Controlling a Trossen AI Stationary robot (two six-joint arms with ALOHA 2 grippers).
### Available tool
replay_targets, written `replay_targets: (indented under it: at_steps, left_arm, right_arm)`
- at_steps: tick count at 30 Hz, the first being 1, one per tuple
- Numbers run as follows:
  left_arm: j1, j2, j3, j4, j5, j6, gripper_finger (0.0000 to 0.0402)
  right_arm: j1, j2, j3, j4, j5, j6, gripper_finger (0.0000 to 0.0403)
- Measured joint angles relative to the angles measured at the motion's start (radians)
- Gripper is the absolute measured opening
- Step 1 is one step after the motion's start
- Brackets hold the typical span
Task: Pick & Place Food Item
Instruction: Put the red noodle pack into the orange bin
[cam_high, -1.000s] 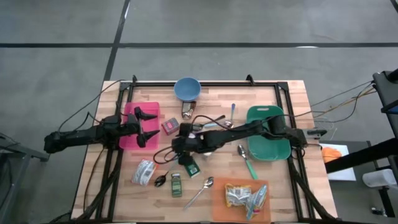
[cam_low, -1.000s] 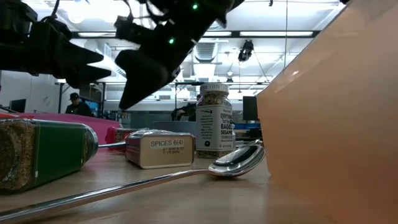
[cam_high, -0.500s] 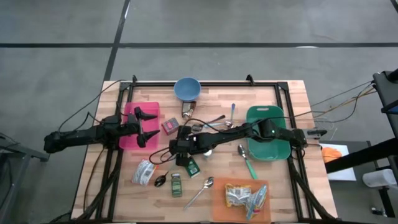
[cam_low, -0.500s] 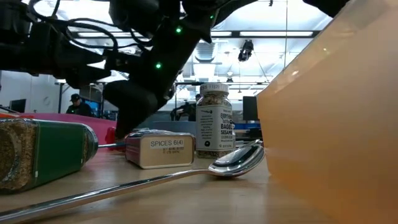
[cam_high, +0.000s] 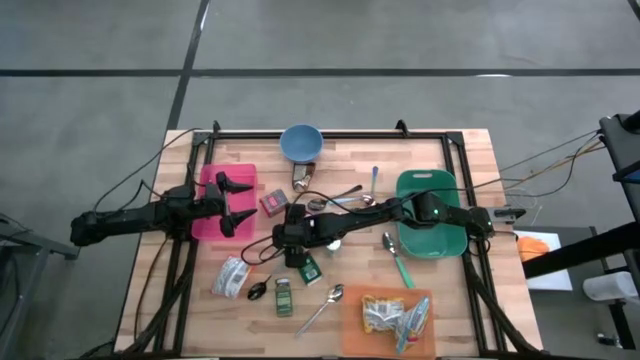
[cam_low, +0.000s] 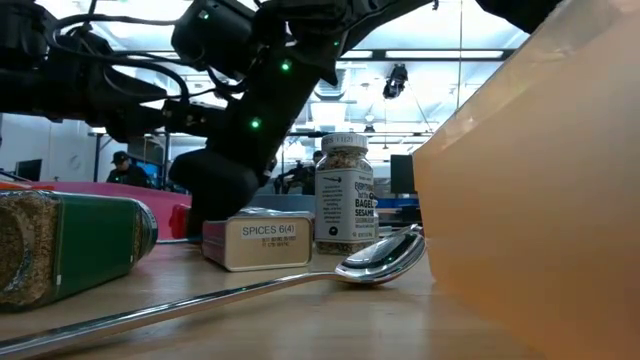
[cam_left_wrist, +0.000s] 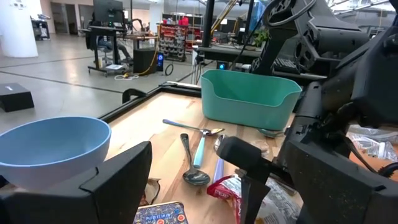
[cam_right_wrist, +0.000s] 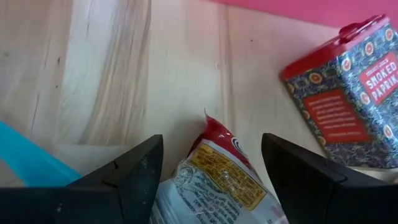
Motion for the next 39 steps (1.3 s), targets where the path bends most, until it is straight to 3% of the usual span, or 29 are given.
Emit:
replay_targets:
  at_steps: [24, 39]
  left_arm:
    - [0.0, 0.0, 0.0, 0.0, 0.0, 0.0, 0.0372]
    - [0.0, 0.0, 0.0, 0.0, 0.0, 0.0, 0.0372]
  right_arm:
    - [-0.006, -0.002, 0.0, -0.108, 0.007, 0.005, 0.0264]
    - [-0.006, -0.002, -0.002, -0.114, -0.024, -0.018, 0.0129]
